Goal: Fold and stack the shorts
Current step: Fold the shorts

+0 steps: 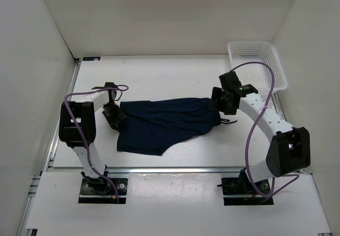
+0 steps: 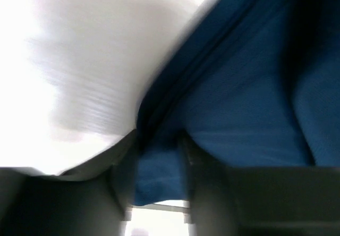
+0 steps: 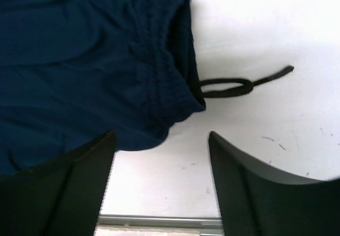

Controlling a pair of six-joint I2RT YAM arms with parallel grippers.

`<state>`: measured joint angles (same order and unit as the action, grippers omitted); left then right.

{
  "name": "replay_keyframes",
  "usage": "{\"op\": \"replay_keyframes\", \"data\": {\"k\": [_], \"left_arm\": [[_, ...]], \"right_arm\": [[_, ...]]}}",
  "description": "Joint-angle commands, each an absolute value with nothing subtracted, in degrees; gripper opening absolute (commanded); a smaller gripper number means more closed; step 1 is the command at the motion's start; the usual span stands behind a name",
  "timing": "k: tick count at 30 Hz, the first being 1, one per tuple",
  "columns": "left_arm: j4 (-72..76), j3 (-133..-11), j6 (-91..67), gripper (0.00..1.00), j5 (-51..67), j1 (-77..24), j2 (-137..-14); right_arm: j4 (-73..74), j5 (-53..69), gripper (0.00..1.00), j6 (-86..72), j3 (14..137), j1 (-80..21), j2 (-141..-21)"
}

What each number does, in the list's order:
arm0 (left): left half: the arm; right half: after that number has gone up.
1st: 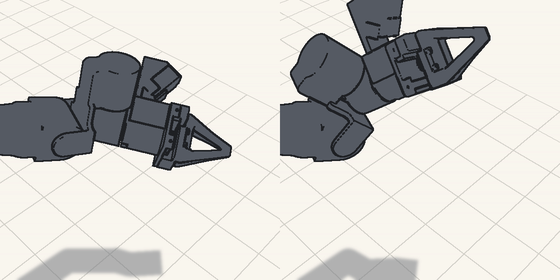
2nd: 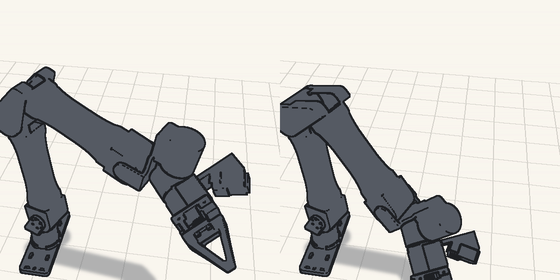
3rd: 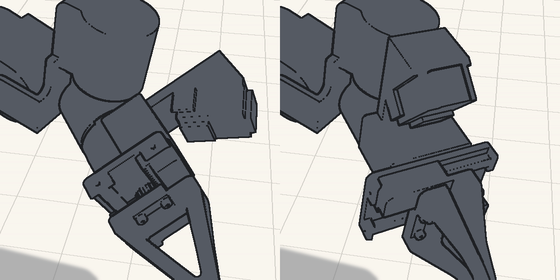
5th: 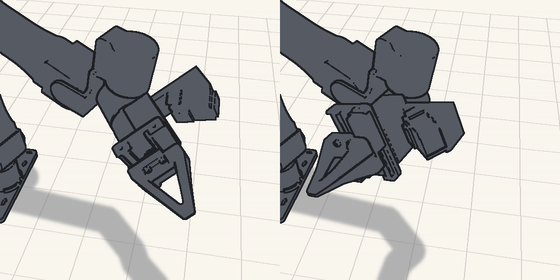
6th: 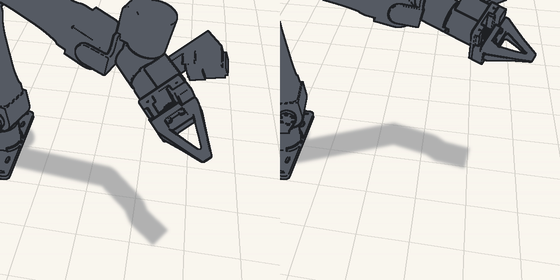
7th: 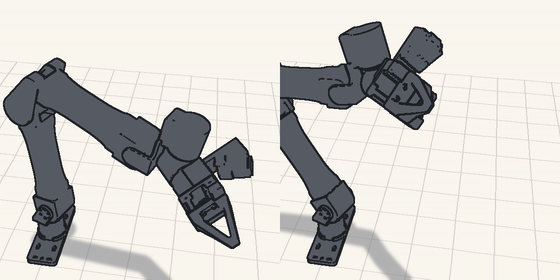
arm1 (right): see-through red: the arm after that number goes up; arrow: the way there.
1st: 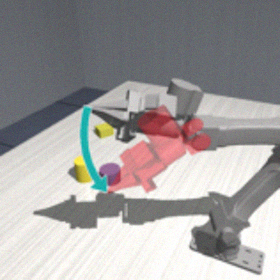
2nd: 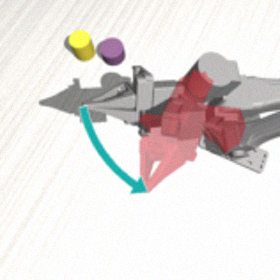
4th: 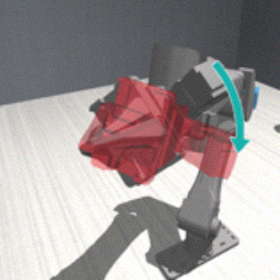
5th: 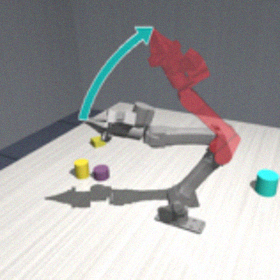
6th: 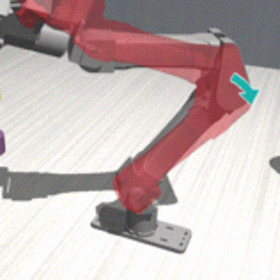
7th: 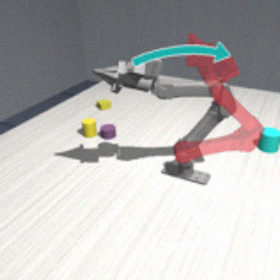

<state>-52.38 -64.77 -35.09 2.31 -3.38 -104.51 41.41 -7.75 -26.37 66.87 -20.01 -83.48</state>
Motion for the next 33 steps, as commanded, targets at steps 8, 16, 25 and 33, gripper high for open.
{"op": "replay_keyframes", "data": {"k": [8,16,25,33], "left_arm": [[-49.5,-65.0,-35.6,0.10,2.3,-3.7,-105.1],[-49.5,-65.0,-35.6,0.10,2.3,-3.7,-105.1],[-49.5,-66.2,-34.5,0.10,2.3,-3.7,-105.6],[-49.5,-66.2,-34.0,0.10,2.8,-3.7,-106.2]], "right_arm": [[40.1,-1.1,0.97,-28.0,58.1,-14.9,-79.4],[21.4,20.0,0.97,-40.2,41.2,-7.1,-73.8],[7.1,20.0,0.90,-45.8,36.1,-5.5,-76.8],[3.9,20.7,0.78,-47.0,36.1,-2.8,-79.4]]}}
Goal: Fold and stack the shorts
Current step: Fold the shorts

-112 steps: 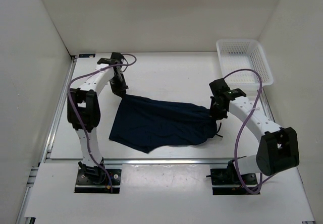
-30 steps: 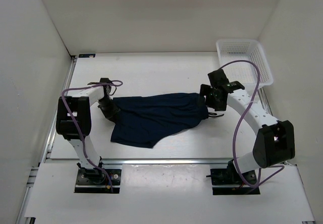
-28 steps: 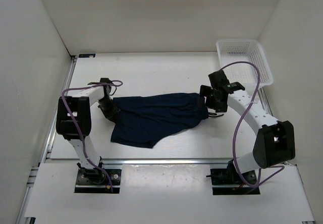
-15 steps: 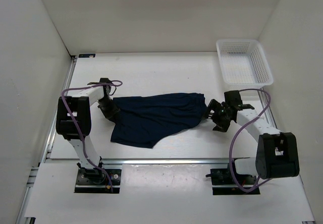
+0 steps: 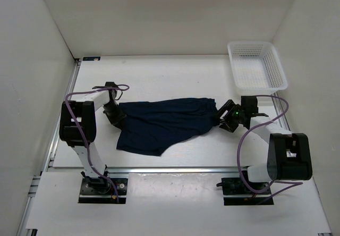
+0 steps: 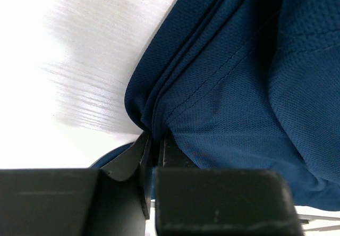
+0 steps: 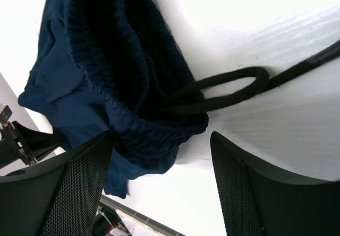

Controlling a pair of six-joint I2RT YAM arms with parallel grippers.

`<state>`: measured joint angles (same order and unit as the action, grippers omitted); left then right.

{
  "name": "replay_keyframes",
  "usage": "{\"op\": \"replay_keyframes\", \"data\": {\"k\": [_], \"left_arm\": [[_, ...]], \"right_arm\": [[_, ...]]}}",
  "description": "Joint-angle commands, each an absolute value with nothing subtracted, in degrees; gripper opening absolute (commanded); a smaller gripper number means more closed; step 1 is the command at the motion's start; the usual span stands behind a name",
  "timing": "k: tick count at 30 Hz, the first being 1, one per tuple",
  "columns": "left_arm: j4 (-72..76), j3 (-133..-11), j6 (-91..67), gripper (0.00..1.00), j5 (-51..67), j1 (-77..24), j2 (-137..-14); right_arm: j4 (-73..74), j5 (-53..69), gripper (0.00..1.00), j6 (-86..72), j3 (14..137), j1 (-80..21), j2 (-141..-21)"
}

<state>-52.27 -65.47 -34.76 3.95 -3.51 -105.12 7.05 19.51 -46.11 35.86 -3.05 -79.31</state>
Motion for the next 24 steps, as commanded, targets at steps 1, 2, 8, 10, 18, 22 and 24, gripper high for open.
{"op": "replay_keyframes", "data": {"k": [1,2,8,10,18,22,24], "left_arm": [[-49.5,-66.2,-34.0,0.10,2.8,-3.7,-106.2],[-49.5,-66.2,-34.0,0.10,2.8,-3.7,-106.7],[-49.5,-66.7,-34.0,0.10,2.8,-3.7,-107.3],[-49.5,-66.7,-34.0,0.10,2.8,-3.7,-107.3],[-49.5,-67.2,-34.0,0.10,2.8,-3.7,-107.8],[-49.5,-67.2,-34.0,0.10,2.8,-3.7,-107.8],[-49.5,-67.2,-34.0,0.10,2.8,-3.7,-107.8]], "right_arm": [[4.5,20.7,0.79,-47.0,36.1,-2.8,-78.7],[4.5,20.7,0.82,-47.0,36.1,-2.8,-78.0],[8.2,18.5,0.87,-46.7,35.3,-2.3,-73.5],[8.7,17.8,0.86,-47.2,34.4,-1.7,-70.9],[9.2,16.9,0.62,-45.5,37.1,-1.7,-74.2],[10.6,16.1,0.43,-41.8,40.8,-3.3,-79.2],[11.8,14.9,0.36,-40.7,42.0,-5.7,-82.3]]}}
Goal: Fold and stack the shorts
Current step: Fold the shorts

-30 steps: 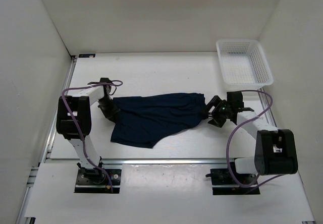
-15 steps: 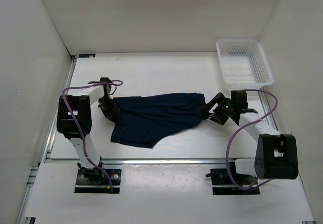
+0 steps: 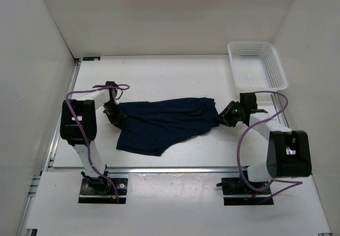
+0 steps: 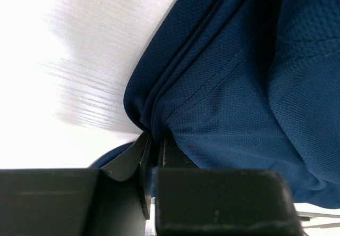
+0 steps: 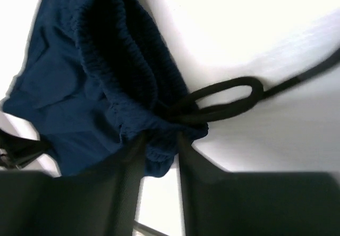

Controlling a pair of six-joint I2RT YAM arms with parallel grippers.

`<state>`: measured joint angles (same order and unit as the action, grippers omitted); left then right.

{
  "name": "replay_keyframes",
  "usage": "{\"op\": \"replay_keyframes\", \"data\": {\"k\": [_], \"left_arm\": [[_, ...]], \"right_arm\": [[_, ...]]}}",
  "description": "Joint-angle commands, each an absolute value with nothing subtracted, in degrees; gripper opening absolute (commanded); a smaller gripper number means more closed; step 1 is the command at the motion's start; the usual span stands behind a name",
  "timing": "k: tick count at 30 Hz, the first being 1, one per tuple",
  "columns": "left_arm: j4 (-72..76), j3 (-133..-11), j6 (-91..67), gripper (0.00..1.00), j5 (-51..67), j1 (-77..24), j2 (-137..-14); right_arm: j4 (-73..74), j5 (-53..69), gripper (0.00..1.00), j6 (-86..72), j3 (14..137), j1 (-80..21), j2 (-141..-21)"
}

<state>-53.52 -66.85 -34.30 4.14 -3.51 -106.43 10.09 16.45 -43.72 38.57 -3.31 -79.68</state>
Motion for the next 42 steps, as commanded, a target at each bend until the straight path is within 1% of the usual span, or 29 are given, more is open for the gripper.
{"op": "replay_keyframes", "data": {"k": [1,2,7,13,15,18,20,23,24,27,28,30,32,33,34,37,42], "left_arm": [[-49.5,-67.2,-34.0,0.10,2.8,-3.7,-108.4],[-49.5,-67.2,-34.0,0.10,2.8,-3.7,-108.4],[-49.5,-67.2,-34.0,0.10,2.8,-3.7,-108.4],[-49.5,-67.2,-34.0,0.10,2.8,-4.2,-108.4],[-49.5,-67.2,-34.0,0.10,2.8,-4.2,-108.4],[-49.5,-67.2,-34.0,0.10,2.8,-4.2,-107.8],[-49.5,-67.2,-34.0,0.10,2.8,-4.2,-107.8],[-49.5,-67.2,-34.0,0.10,2.8,-4.2,-107.8],[-49.5,-67.2,-34.0,0.10,2.8,-4.2,-107.8],[-49.5,-67.2,-34.0,0.10,2.8,-4.2,-107.8],[-49.5,-67.2,-34.0,0.10,2.8,-4.2,-107.8],[-49.5,-67.2,-34.0,0.10,2.8,-4.2,-107.8],[-49.5,-67.2,-34.0,0.10,2.8,-4.2,-107.8],[-49.5,-67.2,-34.0,0.10,2.8,-4.2,-107.8],[-49.5,-67.2,-34.0,0.10,2.8,-4.2,-107.8],[-49.5,-67.2,-34.0,0.10,2.8,-4.2,-107.8],[-50.0,-67.8,-33.5,0.10,2.8,-4.2,-107.8]], "right_arm": [[12.5,12.9,0.29,-40.7,43.4,-6.3,-83.5],[13.1,12.8,0.28,-40.1,44.1,-7.2,-85.9],[17.1,9.4,0.28,-38.8,47.5,-9.8,-90.8],[27.7,0.3,0.26,-34.7,53.7,-14.6,-97.0],[29.4,-2.9,0.26,-34.7,55.8,-16.3,-97.0],[30.8,-3.5,0.26,-34.2,57.2,-17.0,-94.7],[32.7,-4.3,0.29,-34.2,59.7,-16.4,-91.5],[33.9,-3.6,0.43,-32.8,62.0,-15.3,-88.3],[34.4,-2.7,0.55,-31.9,63.2,-15.3,-87.8],[34.5,1.5,0.75,-29.7,64.6,-14.6,-87.2],[33.9,3.0,0.82,-28.1,65.4,-14.6,-88.8],[33.9,7.0,0.85,-26.9,66.1,-14.6,-90.8],[33.9,8.8,0.85,-25.7,66.1,-14.6,-94.2],[33.4,8.8,0.83,-25.7,65.6,-14.6,-96.2],[32.9,8.8,0.82,-25.1,65.0,-15.1,-97.0],[32.1,6.2,0.71,-25.0,63.8,-16.4,-100.1],[32.1,-0.3,0.62,-25.0,63.8,-18.7,-104.0]]}}
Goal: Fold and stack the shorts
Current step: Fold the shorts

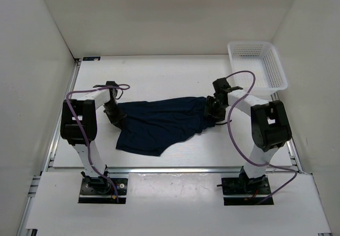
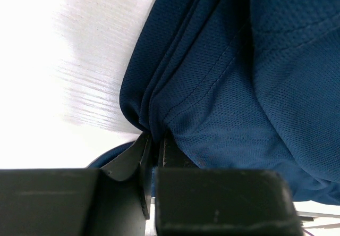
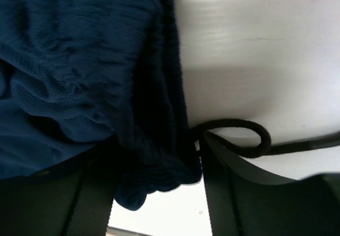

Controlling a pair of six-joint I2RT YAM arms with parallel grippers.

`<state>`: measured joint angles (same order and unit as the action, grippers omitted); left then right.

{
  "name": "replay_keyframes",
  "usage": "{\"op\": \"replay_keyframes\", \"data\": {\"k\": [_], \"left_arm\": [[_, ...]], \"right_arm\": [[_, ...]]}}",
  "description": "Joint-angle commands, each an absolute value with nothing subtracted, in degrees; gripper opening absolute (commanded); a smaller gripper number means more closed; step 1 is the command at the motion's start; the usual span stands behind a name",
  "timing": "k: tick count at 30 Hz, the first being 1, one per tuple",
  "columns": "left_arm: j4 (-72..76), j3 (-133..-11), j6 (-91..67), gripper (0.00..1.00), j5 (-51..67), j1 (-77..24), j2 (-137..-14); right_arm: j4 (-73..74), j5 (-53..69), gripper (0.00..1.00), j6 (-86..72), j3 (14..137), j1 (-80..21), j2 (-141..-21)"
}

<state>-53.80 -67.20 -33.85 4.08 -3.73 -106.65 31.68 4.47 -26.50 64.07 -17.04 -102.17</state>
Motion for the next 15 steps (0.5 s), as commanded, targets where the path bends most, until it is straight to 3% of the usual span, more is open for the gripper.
{"op": "replay_keyframes", "data": {"k": [1,11,15], "left_arm": [[-50.0,-67.8,-33.5,0.10,2.8,-4.2,-107.8],[-51.6,-70.3,-33.5,0.10,2.3,-4.2,-107.8],[-51.6,-70.9,-33.0,0.10,2.3,-4.2,-107.8]], "right_arm": [[32.8,-1.3,0.59,-25.0,63.8,-18.7,-104.6],[37.5,-7.7,0.31,-26.6,68.1,-21.9,-111.5],[37.0,-7.7,0.00,-28.5,66.8,-21.9,-111.5]]}}
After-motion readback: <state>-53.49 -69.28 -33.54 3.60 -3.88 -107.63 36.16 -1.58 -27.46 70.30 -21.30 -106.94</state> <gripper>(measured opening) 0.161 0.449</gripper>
